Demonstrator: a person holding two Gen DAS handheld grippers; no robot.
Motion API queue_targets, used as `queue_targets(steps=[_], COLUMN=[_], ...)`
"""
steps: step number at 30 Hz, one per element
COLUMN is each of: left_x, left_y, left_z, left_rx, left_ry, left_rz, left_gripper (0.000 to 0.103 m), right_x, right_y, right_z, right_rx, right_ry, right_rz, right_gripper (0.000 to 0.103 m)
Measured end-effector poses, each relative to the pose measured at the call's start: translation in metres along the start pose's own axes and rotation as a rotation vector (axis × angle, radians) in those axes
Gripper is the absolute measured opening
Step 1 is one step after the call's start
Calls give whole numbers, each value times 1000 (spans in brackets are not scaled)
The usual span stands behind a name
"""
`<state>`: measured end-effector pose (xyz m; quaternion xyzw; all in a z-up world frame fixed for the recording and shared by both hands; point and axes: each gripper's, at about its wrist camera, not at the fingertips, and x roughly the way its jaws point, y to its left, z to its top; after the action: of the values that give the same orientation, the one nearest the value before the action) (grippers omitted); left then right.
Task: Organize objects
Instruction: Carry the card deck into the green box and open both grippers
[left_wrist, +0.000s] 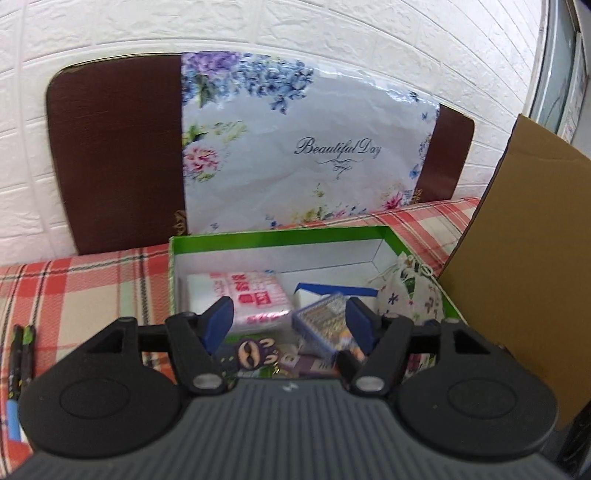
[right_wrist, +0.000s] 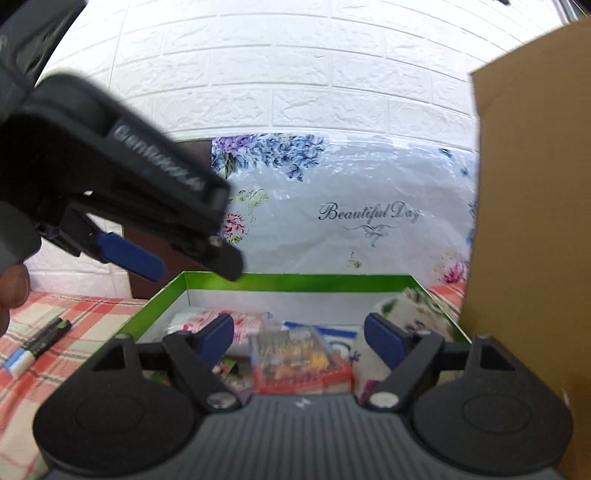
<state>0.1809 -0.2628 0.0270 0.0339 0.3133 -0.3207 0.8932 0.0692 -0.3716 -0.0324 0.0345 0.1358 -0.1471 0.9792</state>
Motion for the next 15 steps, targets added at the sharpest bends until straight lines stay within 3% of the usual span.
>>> queue_targets(steps=[6,11,15], left_x=[-20,-29,-37], left_y=[6,7,11], left_z=[-20,-40,-49], left_rx=[-33,-23,-12], left_ry=[30,67,78], left_rz=[39,83,120], left_gripper=[69,69,69], right_x=[-11,-5,35], right_y=[-11,0,1], right_z=[-6,-3,6], right_rx=[16,-16,43], right_ry=[32,82,193], right_rz=[-4,46,70], right_gripper=[81,53,51])
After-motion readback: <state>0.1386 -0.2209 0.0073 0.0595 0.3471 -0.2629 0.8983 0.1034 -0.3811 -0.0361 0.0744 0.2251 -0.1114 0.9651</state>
